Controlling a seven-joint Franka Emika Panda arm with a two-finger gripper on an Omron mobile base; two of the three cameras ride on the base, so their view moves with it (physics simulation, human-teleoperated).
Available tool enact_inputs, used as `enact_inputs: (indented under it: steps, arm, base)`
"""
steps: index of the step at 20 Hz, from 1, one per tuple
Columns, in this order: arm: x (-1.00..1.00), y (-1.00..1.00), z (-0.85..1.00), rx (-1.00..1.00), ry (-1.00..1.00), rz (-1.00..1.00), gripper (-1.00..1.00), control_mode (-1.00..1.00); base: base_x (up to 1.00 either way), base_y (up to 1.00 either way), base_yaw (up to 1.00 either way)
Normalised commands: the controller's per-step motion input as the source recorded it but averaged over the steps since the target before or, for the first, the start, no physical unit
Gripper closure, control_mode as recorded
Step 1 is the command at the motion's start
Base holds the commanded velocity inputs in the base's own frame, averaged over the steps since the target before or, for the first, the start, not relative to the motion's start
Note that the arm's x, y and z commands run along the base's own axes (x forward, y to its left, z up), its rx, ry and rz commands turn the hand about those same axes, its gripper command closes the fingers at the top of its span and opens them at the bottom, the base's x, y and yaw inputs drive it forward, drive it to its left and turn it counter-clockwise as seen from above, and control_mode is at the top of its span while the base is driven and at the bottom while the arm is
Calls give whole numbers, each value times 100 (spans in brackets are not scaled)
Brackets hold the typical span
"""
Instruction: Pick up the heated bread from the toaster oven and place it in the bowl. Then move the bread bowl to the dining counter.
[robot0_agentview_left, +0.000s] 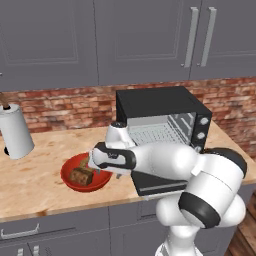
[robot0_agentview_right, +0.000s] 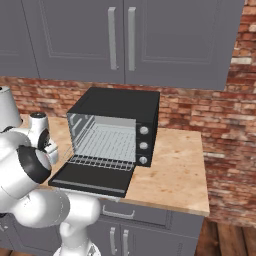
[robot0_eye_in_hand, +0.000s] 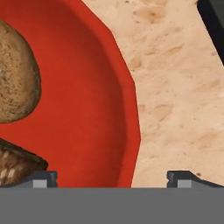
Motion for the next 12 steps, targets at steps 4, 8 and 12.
enact_inputs:
  steps: [4, 8, 12]
  arm:
    - [1, 11, -40, 0, 0, -6, -100, -100]
    - [0, 17, -59, 0, -3, -7, -100, -100]
    - [1, 3, -11, 0, -5, -4, 100, -100]
  base:
    - [0, 0, 0]
    - [0, 0, 0]
    - [0, 0, 0]
